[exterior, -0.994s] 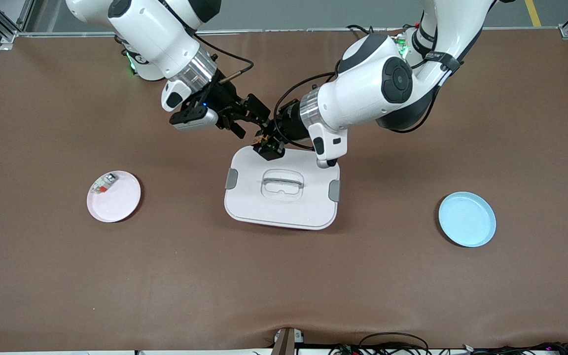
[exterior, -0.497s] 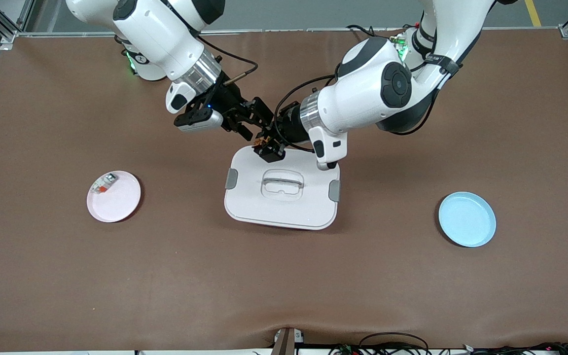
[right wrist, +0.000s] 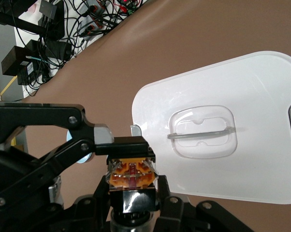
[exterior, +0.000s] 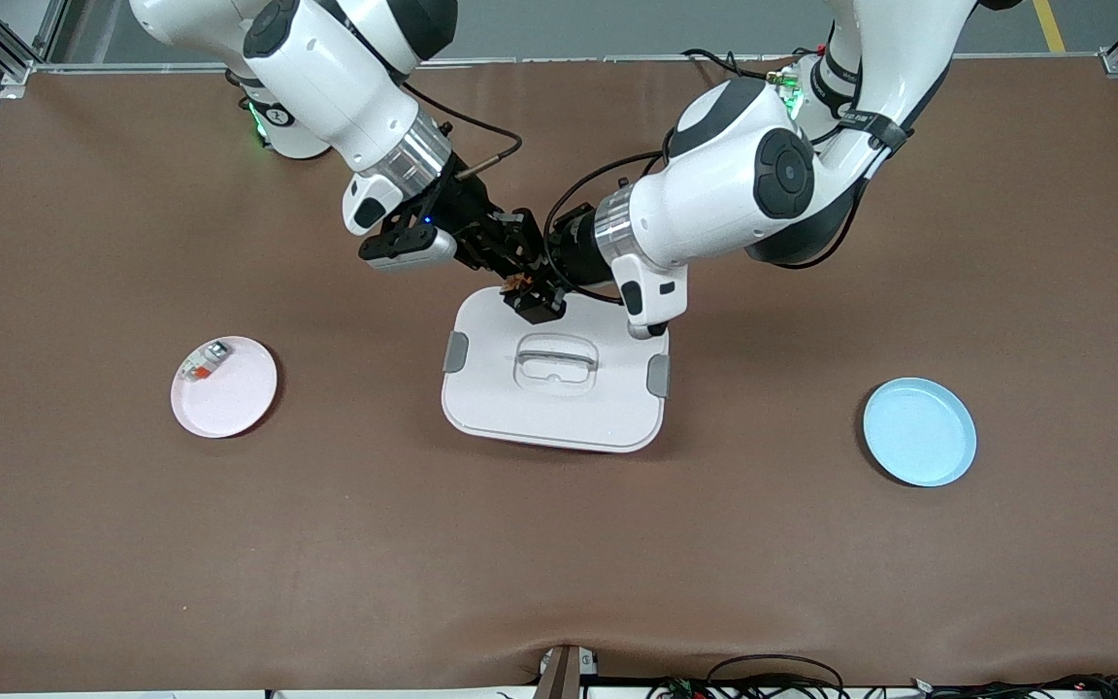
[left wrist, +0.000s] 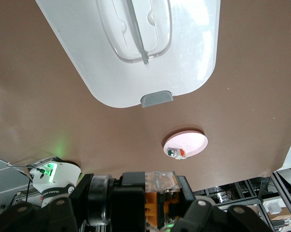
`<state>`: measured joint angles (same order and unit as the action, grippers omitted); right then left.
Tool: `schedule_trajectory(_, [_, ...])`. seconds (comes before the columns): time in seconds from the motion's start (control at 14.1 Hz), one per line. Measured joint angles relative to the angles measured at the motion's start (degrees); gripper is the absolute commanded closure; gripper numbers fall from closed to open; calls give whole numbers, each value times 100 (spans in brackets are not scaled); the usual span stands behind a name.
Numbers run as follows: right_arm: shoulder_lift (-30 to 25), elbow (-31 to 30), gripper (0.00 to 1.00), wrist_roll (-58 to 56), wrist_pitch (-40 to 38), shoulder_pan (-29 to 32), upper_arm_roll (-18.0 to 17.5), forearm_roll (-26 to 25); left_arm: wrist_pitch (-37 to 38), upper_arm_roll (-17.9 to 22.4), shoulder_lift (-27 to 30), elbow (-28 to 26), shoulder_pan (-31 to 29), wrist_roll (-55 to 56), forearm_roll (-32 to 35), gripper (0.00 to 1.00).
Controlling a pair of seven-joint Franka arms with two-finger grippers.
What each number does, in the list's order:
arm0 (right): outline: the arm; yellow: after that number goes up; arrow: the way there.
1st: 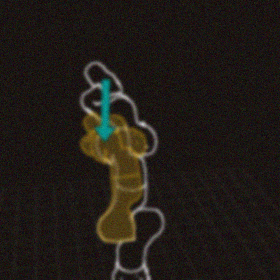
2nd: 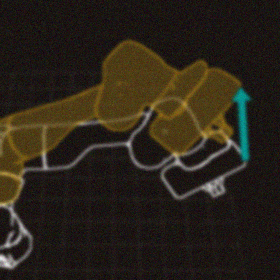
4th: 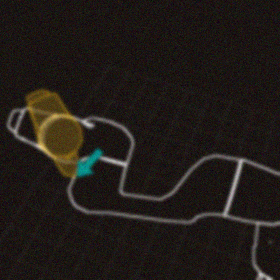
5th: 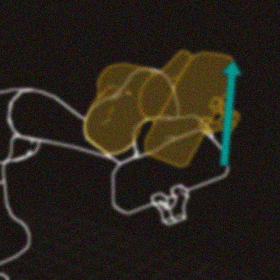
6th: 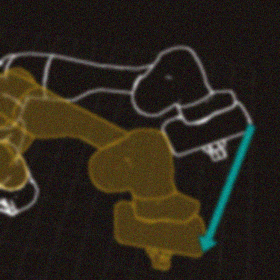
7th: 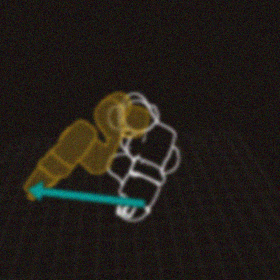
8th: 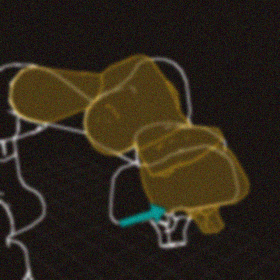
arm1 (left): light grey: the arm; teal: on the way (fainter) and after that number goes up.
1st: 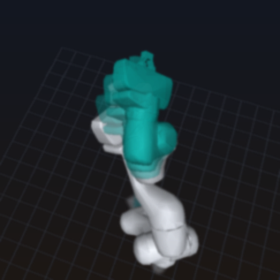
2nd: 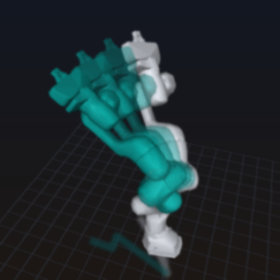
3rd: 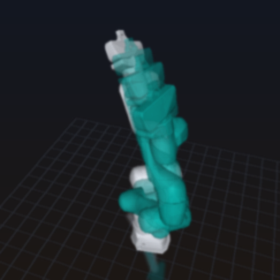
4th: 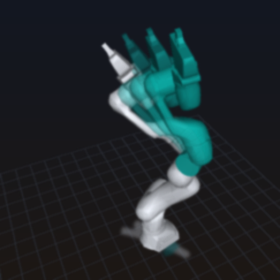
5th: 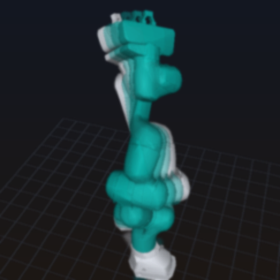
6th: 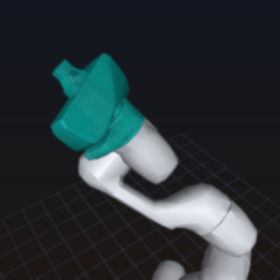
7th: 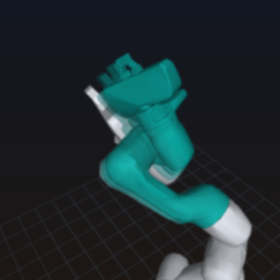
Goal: Transfer orange switch to right arm and place
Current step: 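Grasp the switch with the right gripper above the white box, then open the left gripper and pull it back from the switch, then carry the switch with the right gripper over the pink plate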
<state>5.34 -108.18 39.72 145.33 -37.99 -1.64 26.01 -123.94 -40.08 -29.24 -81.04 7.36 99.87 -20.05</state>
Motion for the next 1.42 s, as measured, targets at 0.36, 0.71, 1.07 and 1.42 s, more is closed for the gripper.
schedule_trajectory(0.36, [26,96,100,-2,-60,0,24,3,-22,-2,1,48,-4,-7,0,0])
schedule_trajectory(0.71, [52,733,100,-5,-1311,214,148,2,-73,10,7,261,-187,-221,0,0])
schedule_trajectory(1.07, [51,1293,100,-2109,-3265,986,180,-187,-74,291,92,427,-562,-709,463,0])
schedule_trajectory(1.42, [53,1282,100,-5054,-4368,1813,206,-1501,-50,358,184,436,-931,-1016,1945,0])
